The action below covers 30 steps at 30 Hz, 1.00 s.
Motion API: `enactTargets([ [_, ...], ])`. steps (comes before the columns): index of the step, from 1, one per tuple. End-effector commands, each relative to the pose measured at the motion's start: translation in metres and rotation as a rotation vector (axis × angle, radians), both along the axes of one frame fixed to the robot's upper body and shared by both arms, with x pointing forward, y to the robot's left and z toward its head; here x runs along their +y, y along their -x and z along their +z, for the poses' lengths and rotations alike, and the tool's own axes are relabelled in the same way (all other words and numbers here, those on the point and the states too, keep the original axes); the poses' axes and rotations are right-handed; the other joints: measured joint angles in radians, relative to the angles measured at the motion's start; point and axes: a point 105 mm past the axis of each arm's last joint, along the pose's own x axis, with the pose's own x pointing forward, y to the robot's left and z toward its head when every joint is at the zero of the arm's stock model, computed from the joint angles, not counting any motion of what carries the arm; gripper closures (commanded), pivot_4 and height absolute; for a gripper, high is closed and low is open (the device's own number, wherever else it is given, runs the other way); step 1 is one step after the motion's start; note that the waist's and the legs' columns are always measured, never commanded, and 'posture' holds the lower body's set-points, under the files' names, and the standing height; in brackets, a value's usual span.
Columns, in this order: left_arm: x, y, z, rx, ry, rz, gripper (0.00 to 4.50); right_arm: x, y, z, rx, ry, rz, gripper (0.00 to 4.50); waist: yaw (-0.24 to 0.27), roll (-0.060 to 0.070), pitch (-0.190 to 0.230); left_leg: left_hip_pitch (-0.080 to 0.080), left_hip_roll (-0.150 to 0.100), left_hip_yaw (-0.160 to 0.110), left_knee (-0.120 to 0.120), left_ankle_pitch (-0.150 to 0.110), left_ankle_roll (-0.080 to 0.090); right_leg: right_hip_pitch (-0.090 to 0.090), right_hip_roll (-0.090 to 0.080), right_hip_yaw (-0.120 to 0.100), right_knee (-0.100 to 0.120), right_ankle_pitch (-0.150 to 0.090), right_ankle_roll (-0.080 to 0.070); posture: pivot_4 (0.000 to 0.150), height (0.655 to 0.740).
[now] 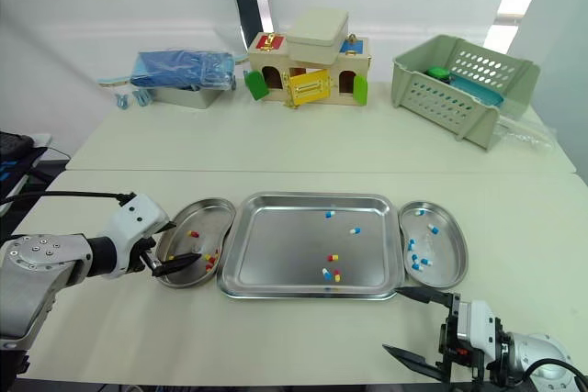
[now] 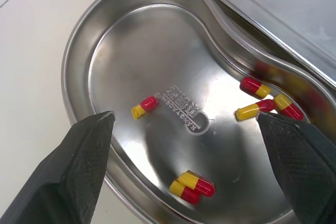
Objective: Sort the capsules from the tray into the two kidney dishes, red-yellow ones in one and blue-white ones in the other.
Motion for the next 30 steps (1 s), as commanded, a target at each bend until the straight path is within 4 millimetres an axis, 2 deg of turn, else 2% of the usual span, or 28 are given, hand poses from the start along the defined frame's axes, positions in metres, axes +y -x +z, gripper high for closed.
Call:
enactTargets([
  [1,0.003,0.0,0.017,-0.053,0.057,0.0,0.03,-0.008,-0.008,0.024,-0.034,-0.035,-0.071,0.0,0.0,0.0,0.0,0.0,0.0,0.0,0.0,0.0,0.0,0.0,0.0,0.0,0.0,0.0,0.0,0.15,0.74],
  [4,0.01,0.004,0.033,-0.095,0.153,0.002,0.03,-0.023,-0.012,0.035,-0.022,-0.041,-0.151,0.0,0.0,0.0,0.0,0.0,0.0,0.0,0.0,0.0,0.0,0.0,0.0,0.0,0.0,0.0,0.0,0.15,0.74],
  [8,0.031,0.02,0.048,-0.177,0.204,-0.017,0.03,-0.052,-0.019,0.051,0.008,0.002,-0.267,0.0,-0.003,0.0,0.0,0.0,0.0,0.001,-0.001,0.0,0.0,-0.001,0.0,0.001,0.0,0.0,0.0,0.15,0.74],
  [14,0.088,0.041,0.049,-0.175,0.175,0.131,0.03,-0.107,-0.035,0.068,0.033,0.107,-0.445,0.0,-0.002,-0.001,0.0,0.0,0.0,0.001,-0.001,0.0,0.0,-0.001,0.0,0.001,0.0,0.0,0.0,0.15,0.74],
  [19,0.12,0.05,0.04,-0.166,0.11,0.202,0.03,-0.14,-0.044,0.06,0.073,0.195,-0.514,0.0,-0.001,-0.001,0.0,0.0,0.0,0.002,-0.001,0.0,0.001,-0.001,0.0,0.001,-0.001,0.0,0.0,0.15,0.74],
  [23,0.127,0.057,0.032,-0.178,0.123,0.211,0.03,-0.155,-0.05,0.053,0.102,0.248,-0.536,0.0,-0.003,-0.001,0.0,0.0,0.0,0.002,-0.001,0.0,0.001,-0.001,0.0,0.001,0.0,0.0,0.0,0.15,0.74],
  [30,0.127,0.063,0.023,-0.173,0.134,0.22,0.03,-0.158,-0.056,0.054,0.1,0.25,-0.54,0.0,-0.009,-0.001,0.0,0.0,0.0,0.003,-0.001,0.0,0.001,-0.002,0.0,0.002,0.0,0.0,0.0,0.15,0.74],
])
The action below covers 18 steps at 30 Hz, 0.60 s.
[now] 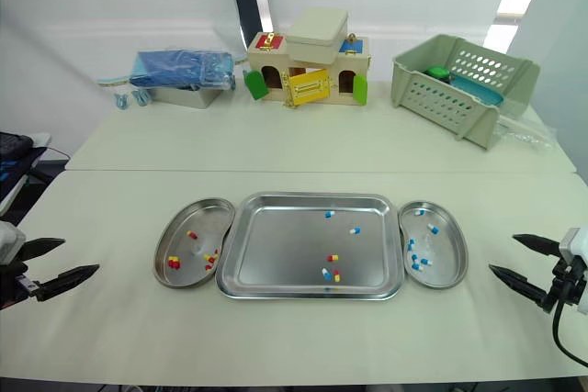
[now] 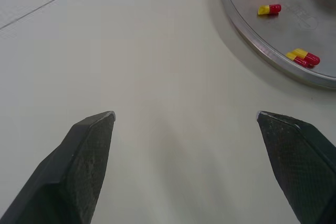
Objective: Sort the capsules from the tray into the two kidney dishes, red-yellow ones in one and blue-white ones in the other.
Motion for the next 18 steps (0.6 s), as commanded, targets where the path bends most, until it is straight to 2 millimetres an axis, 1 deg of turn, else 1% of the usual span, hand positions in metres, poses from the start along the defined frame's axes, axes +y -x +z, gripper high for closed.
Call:
enactTargets([
  [1,0.003,0.003,0.01,-0.049,-0.009,0.008,0.03,-0.002,-0.002,0.008,-0.024,0.024,0.006,0.0,-0.001,0.0,0.0,0.0,0.0,0.0,0.0,0.0,0.0,0.0,0.0,0.0,0.0,0.0,0.0,0.15,0.74],
  [6,0.002,0.004,0.012,-0.053,-0.004,0.01,0.03,-0.004,-0.005,0.005,-0.007,0.037,0.002,0.0,-0.002,0.0,0.0,0.0,0.0,0.0,0.0,0.0,0.0,0.0,0.0,0.0,0.0,0.0,0.0,0.15,0.74],
  [14,-0.005,0.006,0.01,-0.065,0.021,0.004,0.03,-0.008,-0.01,0.007,0.003,0.066,-0.005,0.0,-0.005,0.0,0.0,0.0,0.0,0.0,0.0,0.0,0.0,0.0,0.0,0.0,0.0,0.0,0.0,0.15,0.74],
  [15,-0.007,0.006,0.011,-0.066,0.027,-0.001,0.03,-0.009,-0.01,0.006,0.005,0.068,-0.007,0.0,-0.005,0.0,0.0,0.0,0.0,0.0,0.0,0.0,0.0,0.0,0.0,0.0,0.0,0.0,0.0,0.15,0.74],
  [18,-0.029,0.004,0.014,-0.091,0.088,-0.07,0.03,-0.01,-0.011,0.005,0.012,0.068,-0.012,0.0,-0.005,0.0,0.0,0.0,0.0,0.0,0.0,0.0,0.0,0.0,0.0,0.0,0.0,0.0,0.0,0.15,0.74],
])
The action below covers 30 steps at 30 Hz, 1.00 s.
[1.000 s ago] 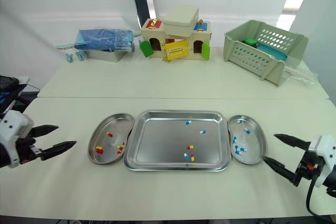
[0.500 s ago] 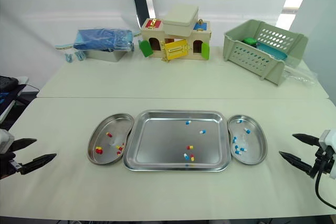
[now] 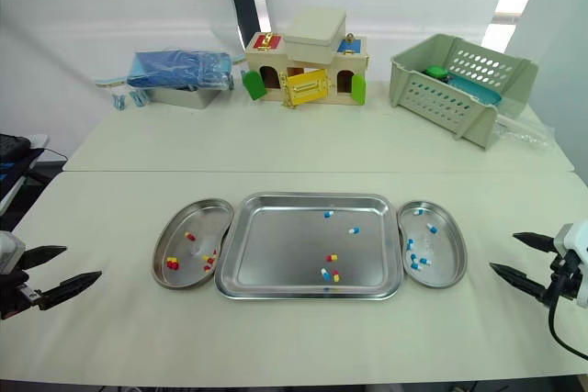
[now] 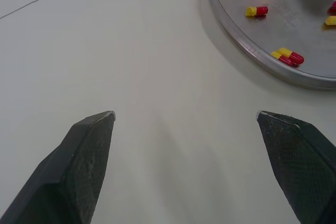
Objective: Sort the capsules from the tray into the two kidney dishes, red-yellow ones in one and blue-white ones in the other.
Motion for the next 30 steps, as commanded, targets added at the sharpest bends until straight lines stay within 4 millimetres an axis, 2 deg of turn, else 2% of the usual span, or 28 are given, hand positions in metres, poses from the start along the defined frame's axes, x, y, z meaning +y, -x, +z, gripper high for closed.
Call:
enactTargets([
  [1,-0.026,-0.001,0.015,-0.066,0.054,-0.091,0.03,-0.002,-0.003,0.008,-0.02,0.025,0.002,0.0,0.0,0.0,0.0,0.0,0.0,0.0,0.0,0.0,0.0,0.0,0.0,0.0,0.0,0.0,0.0,0.15,0.74],
  [5,-0.07,0.002,0.015,-0.092,0.158,-0.224,0.03,-0.001,-0.01,0.013,-0.037,0.009,-0.019,0.0,-0.003,0.0,0.0,0.0,0.0,0.001,0.0,0.0,0.0,0.0,0.0,0.001,0.0,0.0,0.0,0.15,0.74],
  [8,-0.111,0.009,0.021,-0.219,0.27,-0.322,0.03,-0.001,-0.016,0.021,-0.062,-0.001,-0.026,0.0,-0.003,0.0,0.0,0.0,0.0,0.001,0.0,0.0,0.0,0.0,-0.001,0.001,0.0,0.0,0.0,0.15,0.74],
  [13,-0.167,0.041,0.004,-0.223,0.365,-0.464,0.03,0.006,-0.015,0.028,-0.052,0.011,0.018,0.0,-0.001,0.0,-0.001,-0.001,0.0,0.002,0.001,0.0,0.0,0.0,-0.001,0.001,-0.001,0.0,0.0,0.15,0.74],
  [18,-0.185,0.054,-0.011,-0.278,0.388,-0.558,0.03,0.022,-0.013,0.036,-0.047,0.022,0.091,0.0,0.007,0.002,-0.002,0.001,0.0,0.003,0.001,0.0,0.0,0.001,-0.001,0.002,0.0,0.0,0.0,0.15,0.74],
  [23,-0.201,0.07,-0.024,-0.331,0.427,-0.612,0.03,0.047,-0.008,0.054,-0.039,0.023,0.169,0.0,0.01,0.002,-0.002,0.0,0.0,0.004,0.001,0.0,0.0,0.001,-0.001,0.003,-0.002,0.0,0.0,0.15,0.74],
  [30,-0.199,0.082,-0.043,-0.409,0.401,-0.618,0.03,0.119,0.01,0.065,0.073,0.067,0.408,0.0,0.013,0.002,-0.002,0.0,0.0,0.003,0.001,0.0,0.0,0.001,-0.001,0.002,-0.002,0.0,0.0,0.15,0.74],
])
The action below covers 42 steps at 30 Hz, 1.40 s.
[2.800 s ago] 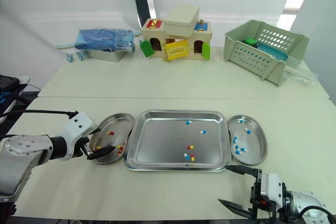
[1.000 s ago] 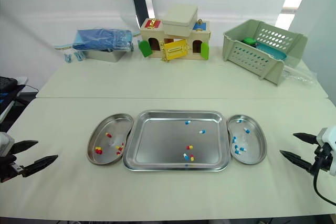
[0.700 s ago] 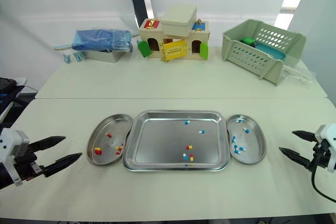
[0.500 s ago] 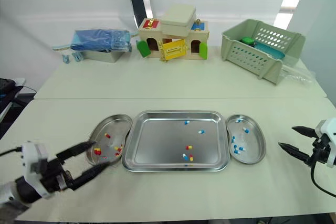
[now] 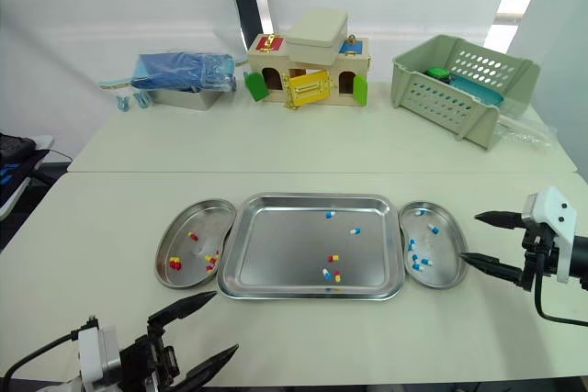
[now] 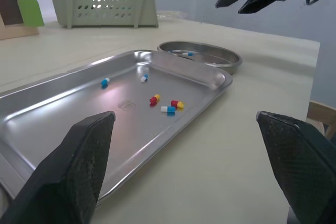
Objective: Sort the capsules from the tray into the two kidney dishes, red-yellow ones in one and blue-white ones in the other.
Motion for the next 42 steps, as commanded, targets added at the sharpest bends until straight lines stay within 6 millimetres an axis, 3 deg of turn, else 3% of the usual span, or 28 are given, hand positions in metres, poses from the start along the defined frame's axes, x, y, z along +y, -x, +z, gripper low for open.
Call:
enactTargets([
  [1,0.001,0.004,-0.002,-0.06,-0.021,-0.001,0.03,0.041,0.008,0.009,0.035,0.021,0.12,0.0,-0.001,0.0,0.0,0.0,0.0,-0.001,0.0,0.0,0.0,0.0,0.0,-0.001,0.0,0.0,0.0,0.15,0.74],
  [13,-0.005,0.005,-0.005,-0.097,0.0,0.022,0.03,0.144,-0.015,-0.016,0.17,0.068,0.122,0.0,0.0,-0.003,0.001,-0.003,0.0,-0.003,0.0,0.0,0.0,-0.003,0.0,-0.002,0.0,0.0,0.0,0.15,0.74],
  [16,-0.005,0.005,-0.004,-0.097,0.003,0.035,0.03,0.158,-0.017,-0.024,0.195,0.082,0.111,0.0,0.002,-0.003,0.0,-0.004,0.0,-0.004,0.0,0.0,0.0,-0.005,0.0,-0.003,0.0,0.0,0.0,0.15,0.74],
  [19,-0.004,0.005,-0.004,-0.095,0.003,0.047,0.0,0.174,-0.019,-0.035,0.221,0.088,0.117,0.6,0.0,-0.003,0.0,-0.007,0.0,-0.004,0.0,0.0,0.0,-0.008,0.0,-0.003,0.001,0.0,0.0,0.15,0.74],
  [22,-0.004,0.003,-0.003,-0.089,0.007,0.061,0.0,0.184,-0.028,-0.048,0.228,0.135,0.083,1.56,-0.002,-0.003,0.0,-0.007,0.0,-0.004,0.0,0.0,0.0,-0.008,0.0,-0.003,0.002,0.0,0.0,0.15,0.74],
  [27,-0.004,0.002,-0.003,-0.083,0.0,0.06,0.0,0.197,-0.031,-0.053,0.223,0.16,0.085,1.56,-0.003,-0.003,0.0,-0.007,0.0,-0.004,0.0,0.0,0.0,-0.009,0.0,-0.003,0.002,0.0,0.0,0.15,0.74],
  [32,-0.004,0.002,-0.004,-0.078,-0.004,0.062,0.0,0.2,-0.028,-0.056,0.229,0.181,0.096,2.71,-0.003,-0.003,0.0,-0.007,0.0,-0.004,0.0,0.0,0.0,-0.009,0.0,-0.003,0.001,0.0,0.0,0.15,0.74],
  [42,-0.004,0.004,-0.006,-0.064,-0.014,0.059,0.0,0.199,-0.025,-0.07,0.247,0.237,0.092,2.71,-0.003,-0.003,0.0,-0.007,0.0,-0.004,-0.001,0.0,0.0,-0.01,0.0,-0.003,0.002,0.0,0.0,0.15,0.74],
])
